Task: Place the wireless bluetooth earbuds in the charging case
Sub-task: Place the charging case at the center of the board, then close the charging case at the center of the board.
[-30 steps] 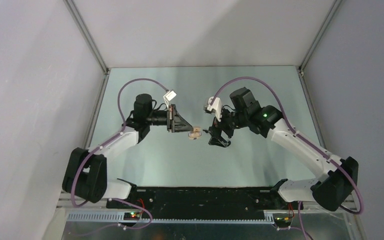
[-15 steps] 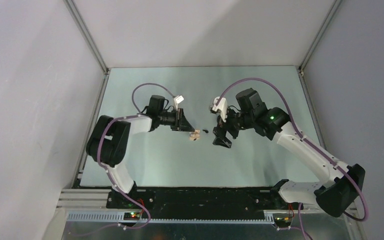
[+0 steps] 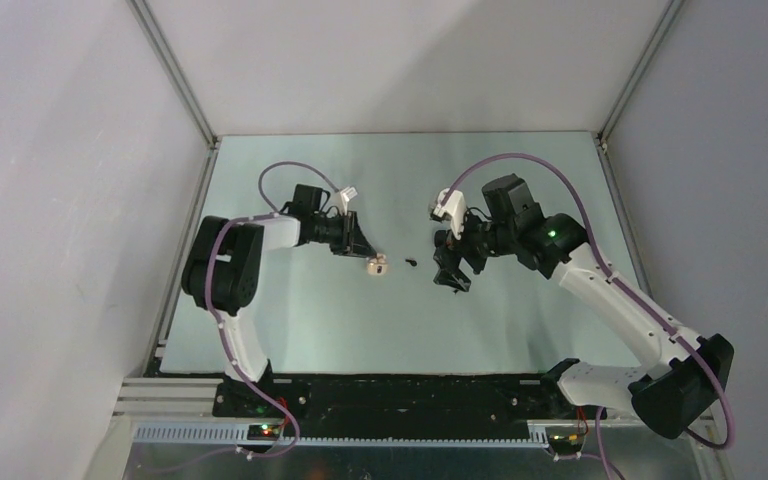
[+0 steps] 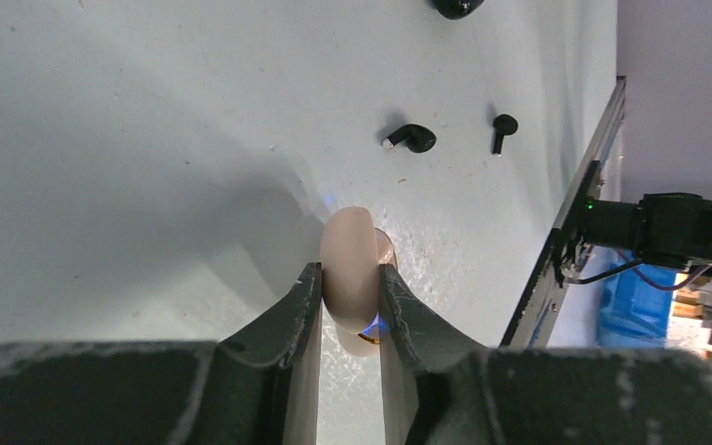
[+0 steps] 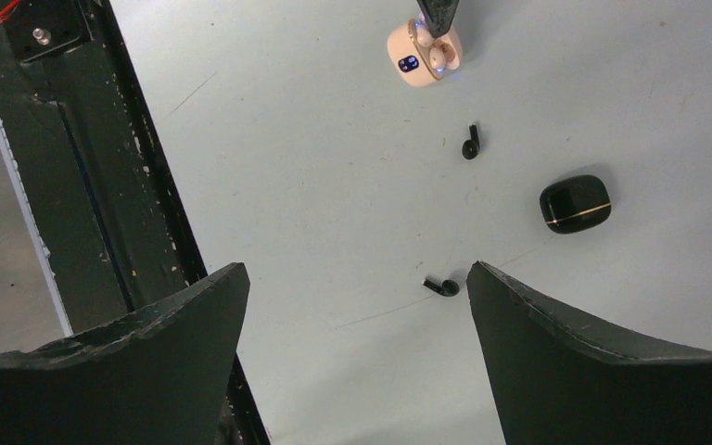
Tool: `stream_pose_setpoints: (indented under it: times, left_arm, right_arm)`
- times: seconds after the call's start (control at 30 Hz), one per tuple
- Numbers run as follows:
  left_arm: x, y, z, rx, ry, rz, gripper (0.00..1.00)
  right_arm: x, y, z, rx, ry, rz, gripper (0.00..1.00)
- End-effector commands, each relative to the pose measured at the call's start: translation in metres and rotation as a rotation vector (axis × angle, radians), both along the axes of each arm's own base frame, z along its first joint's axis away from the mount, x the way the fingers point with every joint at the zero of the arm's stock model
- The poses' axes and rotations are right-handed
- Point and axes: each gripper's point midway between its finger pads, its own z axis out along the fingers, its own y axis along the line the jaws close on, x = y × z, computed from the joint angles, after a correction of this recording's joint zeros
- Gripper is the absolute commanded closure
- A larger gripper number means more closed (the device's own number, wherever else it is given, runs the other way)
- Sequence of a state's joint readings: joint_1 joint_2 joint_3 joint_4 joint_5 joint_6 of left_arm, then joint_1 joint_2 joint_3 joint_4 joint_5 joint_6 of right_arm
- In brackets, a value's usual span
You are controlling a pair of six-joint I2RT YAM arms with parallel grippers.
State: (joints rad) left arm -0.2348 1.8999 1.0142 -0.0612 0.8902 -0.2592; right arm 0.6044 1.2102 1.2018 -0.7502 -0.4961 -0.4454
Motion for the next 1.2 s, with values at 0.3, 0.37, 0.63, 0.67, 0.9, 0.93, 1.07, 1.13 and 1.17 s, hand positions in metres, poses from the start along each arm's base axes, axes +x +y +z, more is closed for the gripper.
stream_pose_setpoints:
  times: [0.3, 0.37, 0.63, 0.67, 0.9, 0.93, 1.07, 1.13, 1.17]
  left_arm:
    - [0.023, 0.023, 0.031, 0.109, -0.221, 0.019, 0.44]
    - [0.029, 0.025, 0.047, 0.103, -0.270, 0.027, 0.38]
    - [0.038, 0.034, 0.131, 0.099, -0.495, 0.101, 0.34]
    - [0.039, 0.039, 0.148, 0.114, -0.540, 0.136, 0.34]
    - [0.016, 0.075, 0.170, 0.298, -0.561, 0.225, 0.31]
    - [0.012, 0.078, 0.173, 0.318, -0.573, 0.209, 0.30]
    - [-0.005, 0.086, 0.163, 0.367, -0.505, 0.203, 0.28]
    - [-0.004, 0.090, 0.157, 0.382, -0.459, 0.244, 0.29]
    - [-0.003, 0.095, 0.157, 0.401, -0.440, 0.279, 0.29]
  right_arm:
    - [0.015, -0.003, -0.004, -0.010, -0.043, -0.021, 0.07]
    - [0.019, -0.003, -0.005, -0.013, -0.047, -0.031, 0.07]
    - [0.091, -0.033, -0.014, -0.079, -0.093, -0.454, 0.21]
    - [0.097, -0.039, -0.021, -0.082, -0.050, -0.531, 0.25]
    - [0.125, -0.050, -0.051, -0.051, 0.088, -0.811, 0.35]
    - [0.129, -0.047, -0.048, -0.021, 0.106, -0.852, 0.35]
    - [0.136, -0.037, -0.066, -0.031, 0.155, -0.903, 0.35]
    - [0.140, -0.032, -0.086, -0.052, 0.191, -0.920, 0.35]
    - [0.143, -0.029, -0.098, -0.066, 0.216, -0.937, 0.36]
